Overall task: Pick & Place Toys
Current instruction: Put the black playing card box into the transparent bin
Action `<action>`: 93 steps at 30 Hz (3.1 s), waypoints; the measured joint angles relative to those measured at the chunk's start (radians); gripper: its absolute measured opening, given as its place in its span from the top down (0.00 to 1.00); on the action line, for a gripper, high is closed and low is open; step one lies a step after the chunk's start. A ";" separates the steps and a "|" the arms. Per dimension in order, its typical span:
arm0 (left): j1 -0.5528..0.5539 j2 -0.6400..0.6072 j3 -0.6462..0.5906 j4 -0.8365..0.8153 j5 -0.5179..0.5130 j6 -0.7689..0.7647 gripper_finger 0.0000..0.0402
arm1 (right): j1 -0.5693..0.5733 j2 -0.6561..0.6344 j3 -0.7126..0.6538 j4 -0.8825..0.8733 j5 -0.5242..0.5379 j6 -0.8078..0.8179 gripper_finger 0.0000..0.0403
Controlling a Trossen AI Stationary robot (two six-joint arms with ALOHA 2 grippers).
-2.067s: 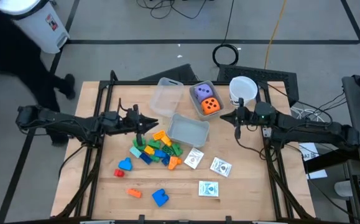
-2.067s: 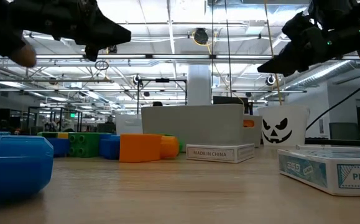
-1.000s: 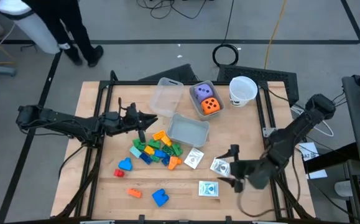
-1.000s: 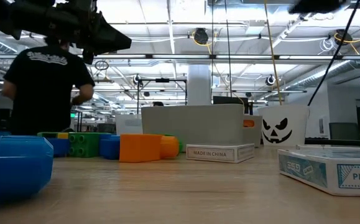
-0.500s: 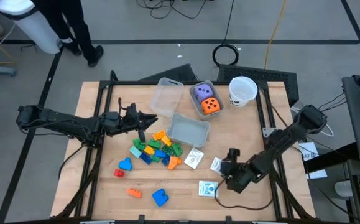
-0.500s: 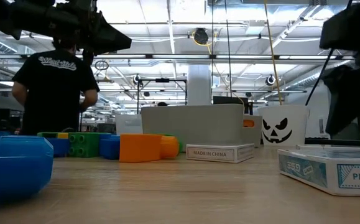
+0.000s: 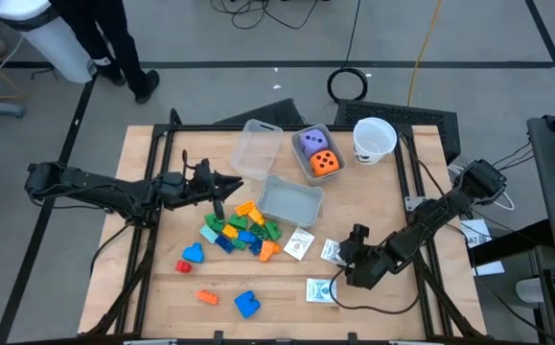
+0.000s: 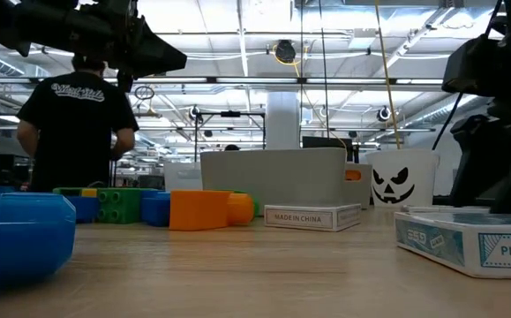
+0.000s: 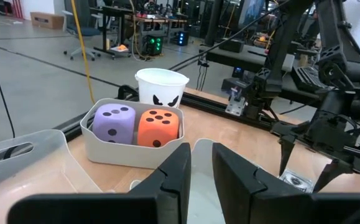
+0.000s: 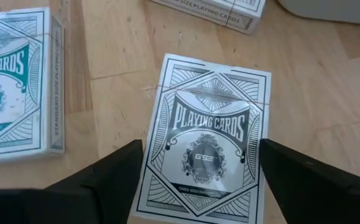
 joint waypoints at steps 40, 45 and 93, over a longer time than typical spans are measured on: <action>0.000 0.000 0.000 0.000 0.001 -0.036 0.82 | -0.066 -0.028 0.028 -0.025 -0.072 -0.181 0.16; -0.001 0.000 0.000 0.000 0.000 -0.036 0.82 | -0.091 -0.020 0.027 -0.031 -0.088 -0.243 0.17; -0.001 0.000 0.000 0.000 0.000 -0.070 0.82 | -0.061 -0.023 0.028 -0.059 -0.067 -0.110 0.11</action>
